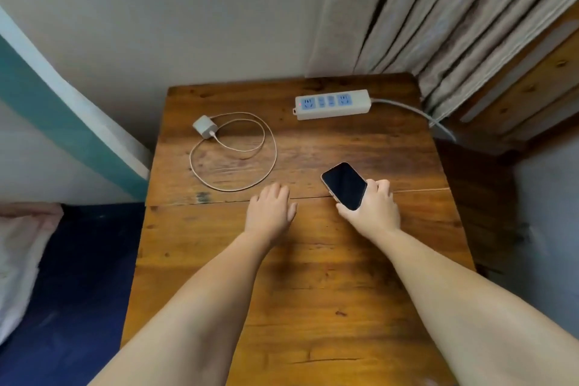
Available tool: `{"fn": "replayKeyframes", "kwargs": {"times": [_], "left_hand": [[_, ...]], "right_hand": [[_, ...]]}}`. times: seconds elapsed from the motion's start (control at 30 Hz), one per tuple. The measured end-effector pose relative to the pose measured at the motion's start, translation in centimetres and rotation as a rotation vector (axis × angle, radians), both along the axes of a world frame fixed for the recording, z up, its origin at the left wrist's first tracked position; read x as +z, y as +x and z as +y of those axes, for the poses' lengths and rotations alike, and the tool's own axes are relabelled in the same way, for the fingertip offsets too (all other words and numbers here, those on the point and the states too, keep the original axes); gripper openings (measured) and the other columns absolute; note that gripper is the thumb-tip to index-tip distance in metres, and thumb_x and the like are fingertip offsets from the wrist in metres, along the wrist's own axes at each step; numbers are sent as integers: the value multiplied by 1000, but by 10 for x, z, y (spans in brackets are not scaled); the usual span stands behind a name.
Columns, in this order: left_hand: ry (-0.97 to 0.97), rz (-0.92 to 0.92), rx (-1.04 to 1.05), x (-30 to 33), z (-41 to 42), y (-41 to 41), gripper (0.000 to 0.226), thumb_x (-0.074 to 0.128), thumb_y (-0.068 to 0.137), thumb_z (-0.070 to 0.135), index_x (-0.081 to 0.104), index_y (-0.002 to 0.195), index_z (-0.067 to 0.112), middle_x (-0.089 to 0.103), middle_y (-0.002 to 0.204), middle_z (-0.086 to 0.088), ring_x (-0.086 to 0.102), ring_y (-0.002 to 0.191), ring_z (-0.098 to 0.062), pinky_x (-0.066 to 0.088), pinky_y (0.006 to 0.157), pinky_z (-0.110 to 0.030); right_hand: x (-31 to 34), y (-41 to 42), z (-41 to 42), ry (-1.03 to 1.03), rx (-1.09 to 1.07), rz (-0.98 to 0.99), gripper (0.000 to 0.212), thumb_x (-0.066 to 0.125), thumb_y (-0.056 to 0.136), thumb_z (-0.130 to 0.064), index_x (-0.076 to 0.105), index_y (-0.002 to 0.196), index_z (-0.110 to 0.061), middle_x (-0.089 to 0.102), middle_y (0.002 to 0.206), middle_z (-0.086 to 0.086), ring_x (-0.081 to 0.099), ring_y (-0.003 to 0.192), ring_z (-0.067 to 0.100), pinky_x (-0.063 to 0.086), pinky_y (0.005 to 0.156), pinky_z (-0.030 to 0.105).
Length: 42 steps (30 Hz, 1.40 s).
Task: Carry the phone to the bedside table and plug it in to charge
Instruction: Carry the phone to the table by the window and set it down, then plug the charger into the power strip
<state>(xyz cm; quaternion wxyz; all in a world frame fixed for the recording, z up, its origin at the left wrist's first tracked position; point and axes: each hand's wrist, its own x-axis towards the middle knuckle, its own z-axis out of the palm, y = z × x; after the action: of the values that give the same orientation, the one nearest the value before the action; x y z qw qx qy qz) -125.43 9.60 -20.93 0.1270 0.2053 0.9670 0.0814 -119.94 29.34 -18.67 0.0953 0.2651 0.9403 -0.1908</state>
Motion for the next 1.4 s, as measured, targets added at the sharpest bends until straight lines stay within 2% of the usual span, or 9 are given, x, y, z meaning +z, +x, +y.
{"fn": "replayKeyframes", "kwargs": {"times": [0.13,0.3,0.67,0.73,0.83,0.9,1.03,1.2,1.4], "left_hand": [[30,45,-17,-38,2,-13,53,38,94,40,32,142,17,32,152,-9,25,141,-23,20,114,-43],[23,38,-16,-71,0,-15,59,29,95,45,18,147,19,16,158,-5,8,146,-21,5,116,-44],[-8,-14,-15,-75,2,-10,60,18,95,47,4,148,23,2,160,-2,-6,145,-17,-5,117,-43],[4,-47,-35,-66,2,-12,60,21,95,47,7,148,22,5,160,-3,-2,146,-18,-1,118,-44],[87,1,6,-47,-11,-21,56,36,93,38,27,144,19,35,150,-7,29,139,-21,17,114,-44],[140,96,138,-37,-32,-34,50,44,91,33,40,138,16,53,134,-8,47,125,-24,30,107,-43],[224,115,494,-28,-81,-74,40,47,92,29,48,130,17,57,125,-5,48,118,-22,34,102,-40],[290,98,777,-34,-120,-122,37,46,93,29,49,128,15,56,126,-6,46,118,-22,35,101,-42],[194,98,857,-49,-123,-152,32,50,92,30,54,118,12,55,119,-9,46,112,-25,37,93,-40]], "right_hand": [[-33,-19,3,20,-12,25,81,68,70,-56,41,130,-9,44,128,13,46,115,31,43,95,42],[-56,-18,6,139,34,77,79,65,71,-58,42,130,-10,48,129,12,43,117,30,38,99,43],[-55,-16,11,111,48,24,85,50,79,-66,28,141,-13,40,139,12,36,128,30,29,107,48],[-42,-38,9,65,27,62,77,45,84,-61,28,142,-13,39,141,12,33,130,30,25,109,49],[-20,-93,-13,3,132,176,58,45,90,-47,38,137,-14,44,138,11,35,129,28,24,109,48],[-7,-136,-43,-48,254,244,45,47,92,-40,47,130,-16,50,132,9,40,125,25,26,108,46],[-3,-194,-108,-154,470,274,33,49,93,-33,57,120,-16,57,123,7,49,117,23,34,101,43],[-26,-230,-172,-192,602,260,44,54,90,-36,49,128,-16,53,129,9,47,120,27,38,96,43],[-52,-267,-211,-113,599,204,73,62,80,-50,32,141,-22,47,130,13,45,118,33,41,91,45]]}}
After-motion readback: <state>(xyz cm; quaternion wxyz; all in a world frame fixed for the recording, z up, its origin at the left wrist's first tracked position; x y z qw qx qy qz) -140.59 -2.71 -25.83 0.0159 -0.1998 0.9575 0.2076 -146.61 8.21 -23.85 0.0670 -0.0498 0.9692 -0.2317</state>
